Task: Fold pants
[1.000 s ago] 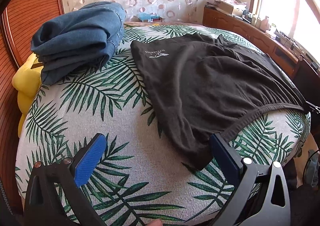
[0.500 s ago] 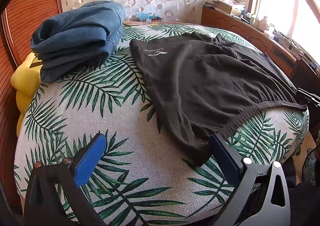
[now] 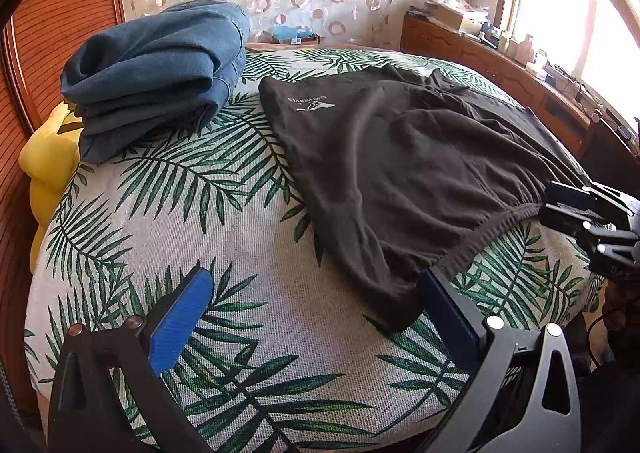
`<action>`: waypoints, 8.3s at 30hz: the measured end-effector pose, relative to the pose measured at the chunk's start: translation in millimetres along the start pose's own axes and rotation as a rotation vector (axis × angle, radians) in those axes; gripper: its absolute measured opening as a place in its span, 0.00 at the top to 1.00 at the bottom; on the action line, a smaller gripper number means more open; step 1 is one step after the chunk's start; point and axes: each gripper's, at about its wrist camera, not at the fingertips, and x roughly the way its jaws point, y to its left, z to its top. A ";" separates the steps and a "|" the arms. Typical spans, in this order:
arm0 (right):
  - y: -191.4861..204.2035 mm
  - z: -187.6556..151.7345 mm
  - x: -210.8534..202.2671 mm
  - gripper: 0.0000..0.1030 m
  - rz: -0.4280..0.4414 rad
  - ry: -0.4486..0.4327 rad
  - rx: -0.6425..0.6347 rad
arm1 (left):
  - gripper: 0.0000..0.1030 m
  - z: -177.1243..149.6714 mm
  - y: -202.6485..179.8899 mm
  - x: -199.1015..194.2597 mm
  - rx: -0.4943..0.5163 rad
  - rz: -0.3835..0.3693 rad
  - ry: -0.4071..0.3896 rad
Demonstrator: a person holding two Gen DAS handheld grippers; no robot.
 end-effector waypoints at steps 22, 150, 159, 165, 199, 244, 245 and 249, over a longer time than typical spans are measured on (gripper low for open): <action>-14.0 20.7 -23.6 0.96 0.037 0.000 0.041 | 0.00 1.9 5.0 -1.6 -0.023 -0.017 -0.001; -101.0 -22.3 -38.1 0.48 -0.105 0.002 0.305 | 0.95 70.9 -104.6 -27.0 0.239 -0.244 -0.076; -106.3 -28.4 -49.2 0.48 -0.133 -0.017 0.320 | 0.95 105.3 -151.5 -26.7 0.301 -0.318 -0.106; -107.8 -32.9 -57.3 0.48 -0.148 -0.029 0.340 | 0.95 125.6 -180.5 -32.9 0.349 -0.358 -0.137; -78.1 -13.0 -18.6 0.48 -0.007 -0.012 0.238 | 0.22 74.0 -106.2 3.8 0.235 -0.181 -0.041; -108.3 -47.3 -66.8 0.97 -0.196 -0.006 0.283 | 0.22 66.9 -156.2 8.6 0.373 -0.287 -0.025; -108.7 -45.8 -65.9 0.97 -0.193 -0.001 0.286 | 0.25 67.1 -157.9 10.0 0.382 -0.289 -0.022; -111.2 -43.2 -71.6 0.94 -0.188 0.003 0.293 | 0.44 66.2 -161.6 17.3 0.397 -0.297 -0.003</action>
